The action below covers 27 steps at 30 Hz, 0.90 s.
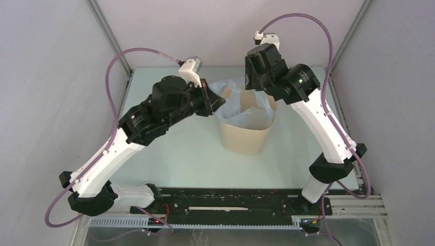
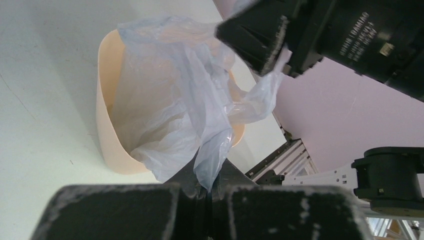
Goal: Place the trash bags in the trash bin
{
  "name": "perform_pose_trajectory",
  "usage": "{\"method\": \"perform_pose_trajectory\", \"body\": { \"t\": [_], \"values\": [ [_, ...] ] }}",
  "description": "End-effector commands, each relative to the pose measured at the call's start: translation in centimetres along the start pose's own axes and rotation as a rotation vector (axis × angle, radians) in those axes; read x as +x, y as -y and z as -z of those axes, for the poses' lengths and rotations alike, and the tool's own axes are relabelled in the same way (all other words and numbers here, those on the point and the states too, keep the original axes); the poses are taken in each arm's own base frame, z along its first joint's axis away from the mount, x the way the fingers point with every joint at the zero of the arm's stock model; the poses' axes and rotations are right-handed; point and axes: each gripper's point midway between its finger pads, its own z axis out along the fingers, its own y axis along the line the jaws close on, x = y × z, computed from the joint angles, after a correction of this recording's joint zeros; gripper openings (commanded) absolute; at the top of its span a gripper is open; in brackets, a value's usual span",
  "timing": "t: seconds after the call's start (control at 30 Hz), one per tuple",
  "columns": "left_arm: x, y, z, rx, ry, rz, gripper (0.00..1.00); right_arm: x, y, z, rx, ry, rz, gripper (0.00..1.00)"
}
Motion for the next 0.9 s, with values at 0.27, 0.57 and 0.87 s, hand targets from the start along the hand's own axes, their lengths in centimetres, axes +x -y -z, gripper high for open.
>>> {"method": "perform_pose_trajectory", "body": {
  "t": [0.27, 0.57, 0.87],
  "values": [
    [-0.3, -7.3, -0.5, -0.027, 0.015, 0.331, 0.00, 4.0, 5.4, 8.0, -0.207, 0.108, -0.099, 0.16],
    [5.2, -14.2, -1.4, -0.150, -0.067, 0.420, 0.00, 10.5, 7.6, 6.4, -0.358, -0.042, -0.343, 0.06],
    [3.3, -10.0, 1.2, 0.019, 0.014, 0.492, 0.65, 10.2, 5.2, 8.2, -0.522, -0.101, -0.470, 0.18]
  ]
}}
